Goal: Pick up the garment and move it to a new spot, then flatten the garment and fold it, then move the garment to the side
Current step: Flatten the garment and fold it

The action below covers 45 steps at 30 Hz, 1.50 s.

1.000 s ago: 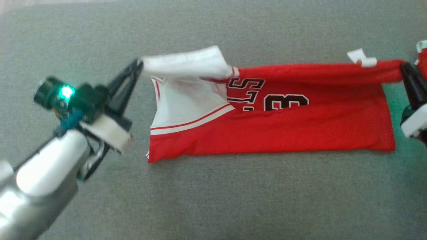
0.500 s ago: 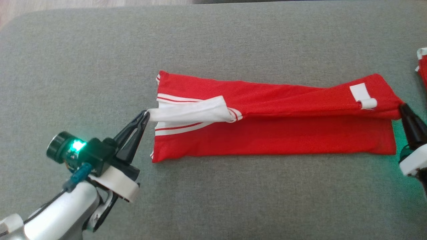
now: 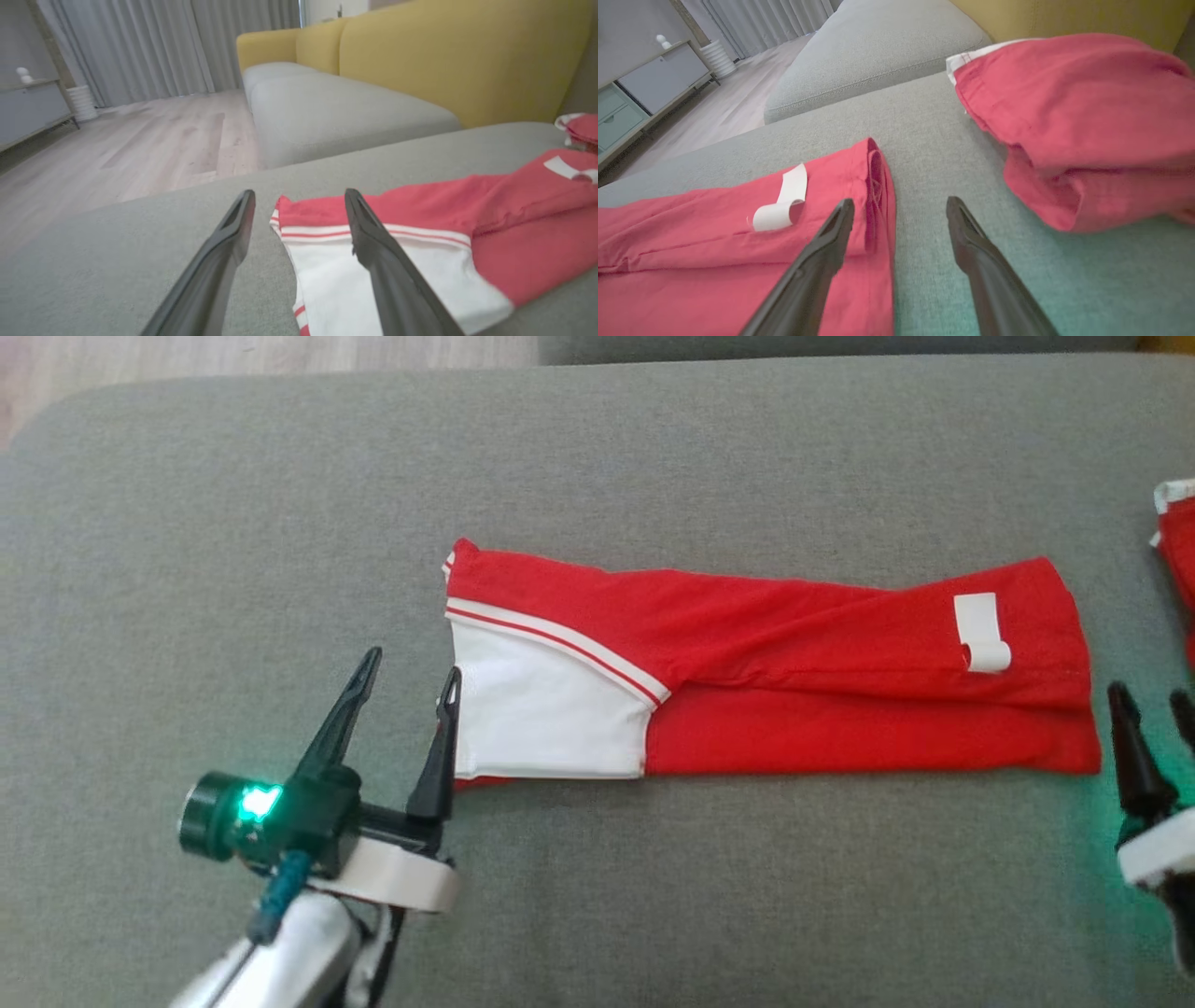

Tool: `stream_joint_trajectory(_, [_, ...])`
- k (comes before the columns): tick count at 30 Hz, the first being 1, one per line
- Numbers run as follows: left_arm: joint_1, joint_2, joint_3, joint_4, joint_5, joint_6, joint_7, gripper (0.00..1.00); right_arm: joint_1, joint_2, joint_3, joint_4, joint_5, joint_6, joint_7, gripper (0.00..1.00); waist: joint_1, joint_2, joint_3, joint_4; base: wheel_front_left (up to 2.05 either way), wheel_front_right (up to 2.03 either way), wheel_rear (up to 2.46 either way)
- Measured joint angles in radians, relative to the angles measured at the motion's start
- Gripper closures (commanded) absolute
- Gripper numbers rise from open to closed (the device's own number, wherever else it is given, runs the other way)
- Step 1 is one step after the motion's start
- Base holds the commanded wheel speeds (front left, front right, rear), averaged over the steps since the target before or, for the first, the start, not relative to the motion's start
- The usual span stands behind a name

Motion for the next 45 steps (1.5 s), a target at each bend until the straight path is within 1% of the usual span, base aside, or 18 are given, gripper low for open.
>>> stream_joint_trajectory(3, [0.067, -0.069, 0.085, -0.049, 0.08, 0.056, -0.001, 0.0, 0.047, 0.04, -0.048, 0.0, -0.02, 0.0, 0.0, 0.0, 0.0, 0.0, -0.008, 0.014, 0.0, 0.0, 0.0])
stream_joint_trajectory(8, [0.185, -0.169, 0.166, -0.095, 0.232, 0.109, -0.002, 0.0, 0.037, 0.09, -0.119, 0.049, -0.071, 0.0, 0.058, 0.0, 0.0, 0.0, -0.019, 0.052, 0.0, 0.0, 0.0])
stream_joint_trajectory(10, [0.217, -0.207, 0.182, -0.116, 0.291, 0.122, -0.002, 0.0, 0.025, 0.109, -0.145, 0.095, -0.094, 0.0, 0.088, 0.0, 0.0, 0.0, -0.024, 0.071, 0.0, 0.0, 0.0])
stream_joint_trajectory(14, [0.268, -0.277, 0.199, -0.139, 0.369, 0.119, -0.002, 0.0, 0.008, 0.14, -0.191, 0.176, -0.122, 0.0, 0.152, 0.0, 0.0, 0.0, -0.033, 0.107, 0.0, 0.0, 0.0])
stream_joint_trajectory(15, [0.277, -0.288, 0.203, -0.14, 0.382, 0.109, -0.002, 0.0, 0.001, 0.144, -0.2, 0.188, -0.123, 0.0, 0.164, 0.07, 0.0, 0.0, -0.035, 0.115, 0.0, 0.0, 0.0])
stream_joint_trajectory(16, [0.286, -0.297, 0.206, -0.14, 0.395, 0.102, -0.002, 0.0, -0.005, 0.146, -0.206, 0.193, -0.123, 0.0, 0.178, 0.51, 0.0, 0.0, -0.037, 0.122, 0.0, 0.0, 0.0])
stream_joint_trajectory(17, [0.297, -0.309, 0.215, -0.139, 0.414, 0.086, -0.003, 0.0, -0.013, 0.149, -0.209, 0.192, -0.122, 0.0, 0.208, 1.0, 0.0, 0.0, -0.042, 0.131, 0.0, 0.0, 0.0])
stream_joint_trajectory(19, [0.305, -0.321, 0.232, -0.139, 0.429, 0.075, -0.003, 0.0, -0.014, 0.151, -0.202, 0.179, -0.121, 0.0, 0.234, 1.0, 0.0, 0.0, -0.049, 0.135, 0.0, 0.0, 0.0])
stream_joint_trajectory(21, [0.306, -0.327, 0.249, -0.138, 0.443, 0.067, -0.003, 0.0, -0.01, 0.155, -0.203, 0.169, -0.12, 0.0, 0.238, 1.0, 0.0, 0.0, -0.056, 0.136, 0.0, 0.0, 0.0])
stream_joint_trajectory(25, [0.316, -0.332, 0.288, -0.137, 0.457, 0.041, -0.003, 0.0, 0.016, 0.143, -0.246, 0.159, -0.118, 0.0, 0.225, 1.0, 0.0001, 0.0, -0.075, 0.129, 0.0, 0.0, 0.0])
stream_joint_trajectory(29, [0.354, -0.337, 0.313, -0.13, 0.466, 0.022, -0.003, 0.0, 0.027, 0.077, -0.306, 0.136, -0.11, 0.0, 0.232, 1.0, 0.0001, 0.0, -0.096, 0.113, 0.0, 0.0, 0.0])
stream_joint_trajectory(30, [0.354, -0.337, 0.313, -0.13, 0.466, 0.022, -0.003, 0.0, 0.027, 0.077, -0.306, 0.136, -0.11, 0.0, 0.232, 1.0, 0.0001, 0.0, -0.096, 0.113, 0.0, 0.0, 0.0])
stream_joint_trajectory(32, [0.368, -0.341, 0.324, -0.126, 0.472, 0.007, -0.003, 0.0, 0.025, 0.043, -0.337, 0.097, -0.09, 0.0, 0.251, 1.0, 0.0, 0.0, -0.109, 0.105, 0.0, 0.0, 0.0])
stream_joint_trajectory(35, [0.38, -0.346, 0.337, -0.121, 0.474, -0.01, -0.003, 0.0, 0.024, 0.017, -0.345, -0.002, -0.066, 0.0, 0.286, 1.0, 0.0, 0.0, -0.128, 0.093, 0.0, 0.0, 0.0])
stream_joint_trajectory(39, [0.385, -0.357, 0.338, -0.105, 0.484, -0.038, -0.003, 0.0, 0.019, 0.026, -0.339, -0.199, -0.038, 0.0, 0.364, 1.0, 0.0, 0.0, -0.147, 0.093, 0.0, 0.0, 0.0])
stream_joint_trajectory(42, [0.387, -0.365, 0.34, -0.095, 0.484, -0.056, -0.003, 0.0, 0.017, 0.074, -0.32, -0.35, -0.042, 0.0, 0.42, 1.0, 0.0, 0.0, -0.159, 0.1, 0.0, 0.0, 0.0])
stream_joint_trajectory(45, [0.388, -0.376, 0.34, -0.085, 0.487, -0.073, -0.003, 0.0, 0.017, 0.148, -0.28, -0.461, -0.044, 0.0, 0.492, 1.0, 0.0, 0.0, -0.164, 0.118, 0.0, 0.0, 0.0])
